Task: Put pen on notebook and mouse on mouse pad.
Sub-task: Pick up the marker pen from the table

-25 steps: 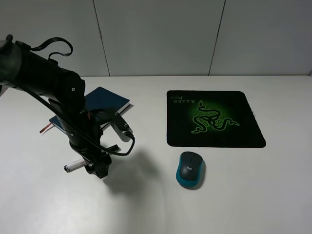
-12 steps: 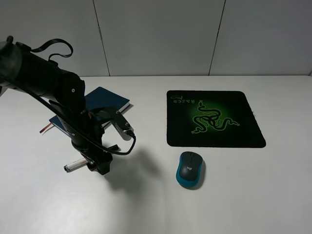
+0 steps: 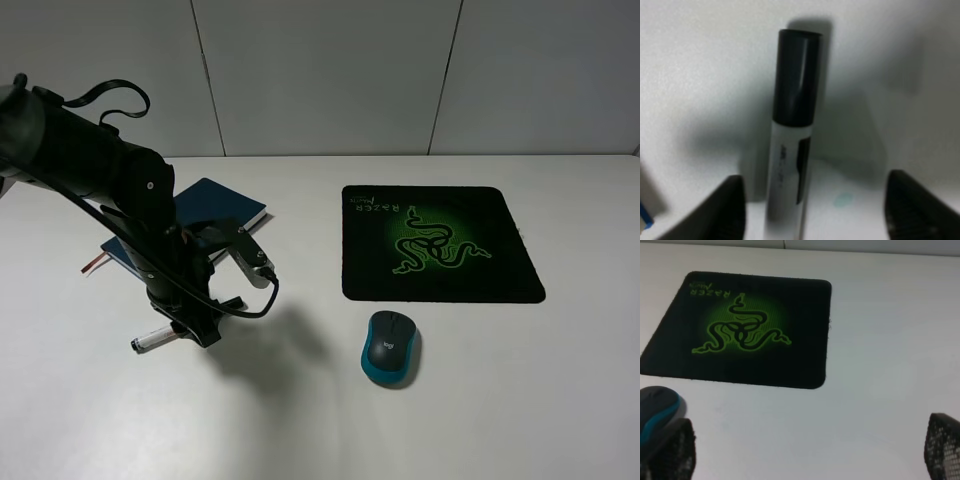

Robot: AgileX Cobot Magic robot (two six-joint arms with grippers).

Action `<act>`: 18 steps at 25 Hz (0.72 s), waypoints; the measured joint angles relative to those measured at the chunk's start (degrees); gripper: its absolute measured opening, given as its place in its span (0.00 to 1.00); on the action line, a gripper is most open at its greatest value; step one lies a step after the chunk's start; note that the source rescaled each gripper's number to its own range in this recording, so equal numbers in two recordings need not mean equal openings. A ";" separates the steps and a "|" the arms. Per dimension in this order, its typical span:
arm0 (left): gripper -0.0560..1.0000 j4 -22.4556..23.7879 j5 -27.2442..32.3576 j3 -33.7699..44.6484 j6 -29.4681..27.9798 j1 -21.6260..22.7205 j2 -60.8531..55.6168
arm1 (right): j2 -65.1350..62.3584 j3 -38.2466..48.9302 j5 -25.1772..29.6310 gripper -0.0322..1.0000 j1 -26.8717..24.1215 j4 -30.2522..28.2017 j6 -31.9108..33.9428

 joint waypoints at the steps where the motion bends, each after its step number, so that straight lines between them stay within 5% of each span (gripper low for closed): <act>1: 0.44 0.00 0.00 0.00 0.00 0.00 0.00 | 0.00 0.00 0.00 1.00 0.00 0.00 0.00; 7: 0.06 0.00 0.00 0.00 0.00 0.00 0.00 | 0.00 0.00 0.00 1.00 0.00 0.00 0.00; 18: 0.05 -0.07 0.22 -0.09 0.05 0.00 0.00 | 0.00 0.00 0.00 1.00 0.00 0.00 0.00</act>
